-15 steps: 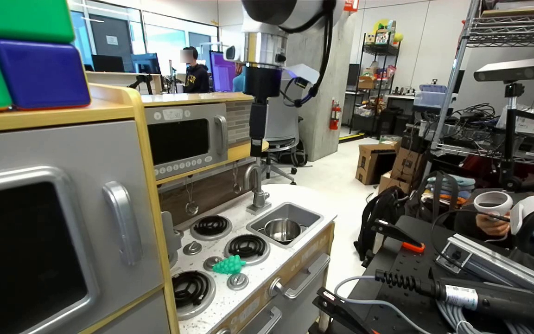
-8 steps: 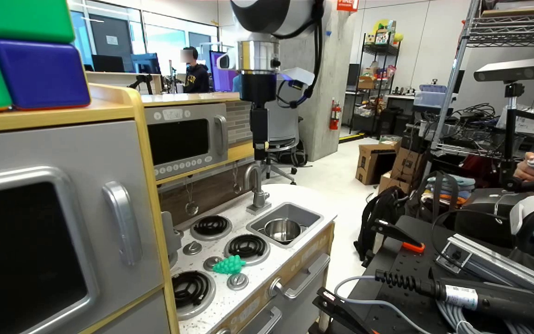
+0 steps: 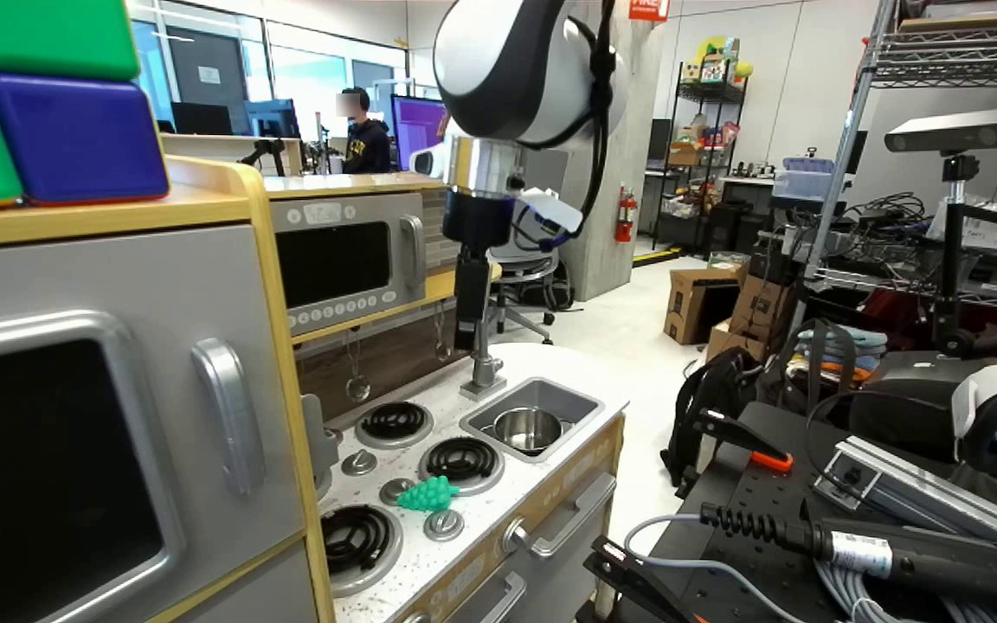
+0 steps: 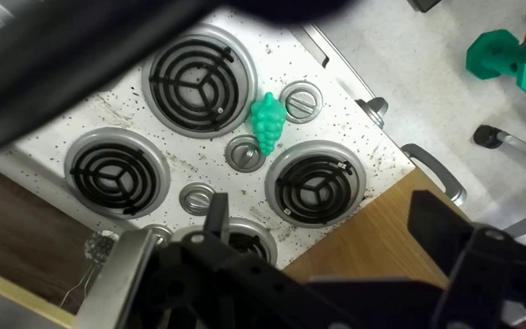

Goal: Pick up the green grapes from the stove and put them inside the silver pot in the sink

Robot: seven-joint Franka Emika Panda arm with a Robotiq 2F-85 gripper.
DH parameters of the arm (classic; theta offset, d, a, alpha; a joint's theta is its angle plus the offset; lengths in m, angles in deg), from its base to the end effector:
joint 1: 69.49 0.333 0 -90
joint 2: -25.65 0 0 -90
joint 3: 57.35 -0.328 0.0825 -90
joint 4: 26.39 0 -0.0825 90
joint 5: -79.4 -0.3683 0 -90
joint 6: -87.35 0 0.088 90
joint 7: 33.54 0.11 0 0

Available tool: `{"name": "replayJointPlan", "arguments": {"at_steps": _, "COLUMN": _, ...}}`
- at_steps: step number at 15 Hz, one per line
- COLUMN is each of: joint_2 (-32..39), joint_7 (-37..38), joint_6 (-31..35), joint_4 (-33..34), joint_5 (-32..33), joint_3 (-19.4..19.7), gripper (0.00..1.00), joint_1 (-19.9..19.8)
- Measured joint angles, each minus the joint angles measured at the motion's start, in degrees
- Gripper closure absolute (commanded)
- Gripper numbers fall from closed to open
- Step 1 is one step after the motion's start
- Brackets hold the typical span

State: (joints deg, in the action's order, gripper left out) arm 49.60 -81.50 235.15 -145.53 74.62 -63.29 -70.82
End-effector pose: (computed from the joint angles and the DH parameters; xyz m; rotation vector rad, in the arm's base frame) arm 0.5909 0.0444 0.2531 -2.8180 -1.2552 -0.1700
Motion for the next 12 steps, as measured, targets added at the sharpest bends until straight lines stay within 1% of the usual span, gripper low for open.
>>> {"name": "replayJointPlan", "arguments": {"at_steps": 3, "joint_2": 5.0, "joint_7": -0.2, "joint_6": 6.9, "joint_4": 0.4, "joint_5": -1.3, "joint_3": -2.2, "gripper": 0.00, "joint_1": -1.7}}
{"name": "replayJointPlan", "arguments": {"at_steps": 5, "joint_2": 8.3, "joint_7": -0.3, "joint_6": 12.8, "joint_4": 1.1, "joint_5": -2.6, "joint_3": -4.9, "gripper": 0.00, "joint_1": -3.9}}
{"name": "replayJointPlan", "arguments": {"at_steps": 7, "joint_2": 11.4, "joint_7": -0.3, "joint_6": 16.4, "joint_4": 2.2, "joint_5": -2.3, "joint_3": -6.8, "gripper": 0.00, "joint_1": -5.5}}
{"name": "replayJointPlan", "arguments": {"at_steps": 12, "joint_2": 17.4, "joint_7": 1.6, "joint_6": 17.3, "joint_4": 5.5, "joint_5": 0.9, "joint_3": -7.1, "gripper": 0.00, "joint_1": -6.0}}
